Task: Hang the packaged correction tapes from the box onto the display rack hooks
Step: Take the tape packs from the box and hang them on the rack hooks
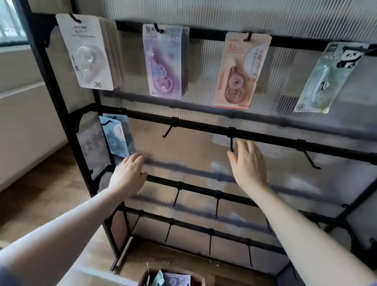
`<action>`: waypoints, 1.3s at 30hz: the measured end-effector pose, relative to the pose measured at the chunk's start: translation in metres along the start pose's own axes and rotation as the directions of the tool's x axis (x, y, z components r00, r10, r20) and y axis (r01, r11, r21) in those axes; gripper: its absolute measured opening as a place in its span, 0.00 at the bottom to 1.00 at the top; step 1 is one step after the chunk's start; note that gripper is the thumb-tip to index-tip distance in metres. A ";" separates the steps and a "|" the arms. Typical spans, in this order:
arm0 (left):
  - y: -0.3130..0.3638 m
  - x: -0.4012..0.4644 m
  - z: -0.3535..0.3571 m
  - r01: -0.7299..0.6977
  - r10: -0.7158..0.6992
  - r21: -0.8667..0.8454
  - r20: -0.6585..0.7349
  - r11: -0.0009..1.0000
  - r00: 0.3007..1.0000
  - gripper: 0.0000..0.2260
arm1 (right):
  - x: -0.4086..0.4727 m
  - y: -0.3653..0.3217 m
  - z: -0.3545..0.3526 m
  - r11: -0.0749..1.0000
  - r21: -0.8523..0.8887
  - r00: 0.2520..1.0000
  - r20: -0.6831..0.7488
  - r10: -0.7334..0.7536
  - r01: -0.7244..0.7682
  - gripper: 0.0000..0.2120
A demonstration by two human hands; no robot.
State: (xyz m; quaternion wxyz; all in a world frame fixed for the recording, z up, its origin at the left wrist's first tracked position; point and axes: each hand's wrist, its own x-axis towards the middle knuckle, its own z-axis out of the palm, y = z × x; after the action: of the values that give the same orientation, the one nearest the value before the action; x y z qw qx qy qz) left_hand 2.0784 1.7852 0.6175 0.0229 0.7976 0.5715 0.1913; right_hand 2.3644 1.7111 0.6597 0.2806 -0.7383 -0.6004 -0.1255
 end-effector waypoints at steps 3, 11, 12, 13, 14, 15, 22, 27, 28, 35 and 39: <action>-0.010 -0.008 0.021 0.017 -0.017 0.010 0.048 1.000 0.999 0.21 | -0.021 0.004 0.021 0.998 0.006 0.996 0.063 0.063 -0.063 0.26; -0.014 -0.035 0.082 0.028 -0.025 -0.015 0.142 0.999 0.990 0.20 | -0.070 0.031 0.078 0.992 -0.048 0.966 0.224 0.127 -0.120 0.26; -0.016 -0.040 0.093 0.017 -0.015 -0.014 0.160 1.000 0.987 0.20 | -0.078 0.035 0.087 0.991 -0.049 0.960 0.246 0.135 -0.127 0.26; -0.018 -0.045 0.106 0.011 -0.010 -0.006 0.183 1.000 0.983 0.20 | -0.087 0.039 0.097 0.989 -0.050 0.951 0.274 0.144 -0.136 0.25; -0.020 -0.052 0.119 0.011 -0.012 0.004 0.207 1.000 0.978 0.20 | -0.096 0.042 0.108 0.988 -0.053 0.941 0.303 0.151 -0.142 0.25; -0.023 -0.058 0.132 0.021 -0.023 0.012 0.228 1.000 0.973 0.20 | -0.106 0.045 0.120 0.988 -0.061 0.931 0.331 0.153 -0.141 0.25; -0.051 -0.113 0.223 0.045 -0.030 -0.029 0.392 0.999 0.919 0.19 | -0.181 0.063 0.196 0.981 -0.109 0.831 0.522 0.193 -0.160 0.25; -0.069 -0.156 0.278 0.107 -0.062 -0.065 0.486 0.992 0.872 0.20 | -0.239 0.072 0.238 0.982 -0.139 0.747 0.637 0.187 -0.128 0.25; -0.071 -0.163 0.288 0.093 -0.051 -0.062 0.489 0.994 0.871 0.20 | -0.249 0.075 0.247 0.982 -0.147 0.734 0.653 0.185 -0.117 0.25; -0.095 -0.219 0.377 0.058 -0.049 0.004 0.578 0.998 0.815 0.20 | -0.334 0.092 0.324 0.981 -0.176 0.647 0.739 0.187 -0.083 0.25; -0.116 -0.267 0.436 0.069 -0.069 0.026 0.642 0.997 0.764 0.20 | -0.391 0.104 0.370 0.981 -0.175 0.593 0.783 0.187 -0.079 0.24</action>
State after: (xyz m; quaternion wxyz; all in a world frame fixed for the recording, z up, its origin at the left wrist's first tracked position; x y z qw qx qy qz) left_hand 2.0445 1.6587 0.1100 0.2236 0.7934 0.5583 -0.0940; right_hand 2.3111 1.5887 0.1280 -0.0527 -0.7751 -0.5967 0.2011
